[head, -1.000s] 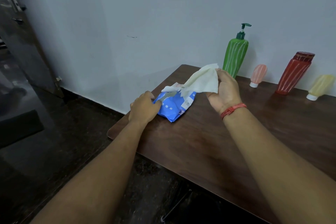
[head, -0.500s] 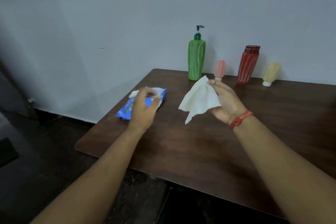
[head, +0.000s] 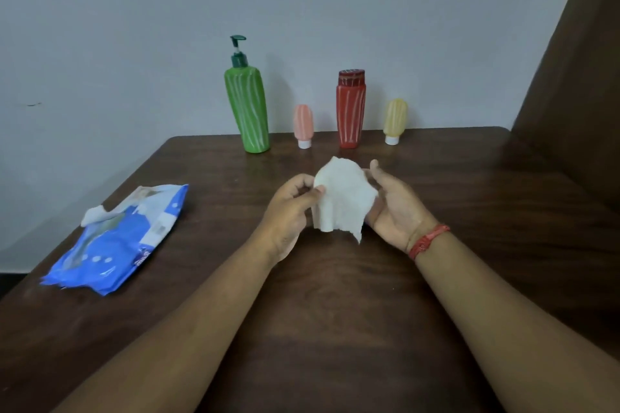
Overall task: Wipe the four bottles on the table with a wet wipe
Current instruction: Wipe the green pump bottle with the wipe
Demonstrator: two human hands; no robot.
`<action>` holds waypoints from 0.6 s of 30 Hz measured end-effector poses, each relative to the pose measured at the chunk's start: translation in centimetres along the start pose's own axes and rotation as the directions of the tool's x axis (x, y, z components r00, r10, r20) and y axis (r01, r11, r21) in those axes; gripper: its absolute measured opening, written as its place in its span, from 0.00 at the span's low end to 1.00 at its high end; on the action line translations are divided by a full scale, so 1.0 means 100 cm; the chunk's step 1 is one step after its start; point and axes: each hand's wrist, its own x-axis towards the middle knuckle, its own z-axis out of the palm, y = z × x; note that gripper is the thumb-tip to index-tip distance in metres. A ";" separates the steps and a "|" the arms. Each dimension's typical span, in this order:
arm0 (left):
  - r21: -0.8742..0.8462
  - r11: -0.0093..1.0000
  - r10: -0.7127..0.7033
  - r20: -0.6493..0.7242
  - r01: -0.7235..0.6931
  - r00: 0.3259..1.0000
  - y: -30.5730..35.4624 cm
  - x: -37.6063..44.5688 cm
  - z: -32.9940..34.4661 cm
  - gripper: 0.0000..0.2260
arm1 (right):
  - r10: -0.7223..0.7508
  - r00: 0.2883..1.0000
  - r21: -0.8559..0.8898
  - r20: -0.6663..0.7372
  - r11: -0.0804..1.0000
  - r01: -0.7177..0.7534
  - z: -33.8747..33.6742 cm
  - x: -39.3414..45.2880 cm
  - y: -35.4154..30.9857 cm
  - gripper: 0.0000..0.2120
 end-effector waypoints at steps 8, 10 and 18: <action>-0.135 0.988 0.051 -0.143 -0.070 0.988 -0.016 0.016 -0.004 0.05 | -0.193 0.980 -0.293 0.053 0.935 0.200 0.003 0.012 0.025 0.20; -0.104 0.989 0.084 -0.151 -0.101 0.985 -0.016 0.016 -0.004 0.04 | -0.280 0.954 -0.318 0.108 0.899 0.300 0.003 0.012 0.028 0.24; -0.088 0.990 0.097 -0.184 -0.114 0.978 -0.015 0.014 -0.005 0.18 | -0.075 0.997 0.089 -0.008 0.993 0.075 -0.008 0.017 0.016 0.12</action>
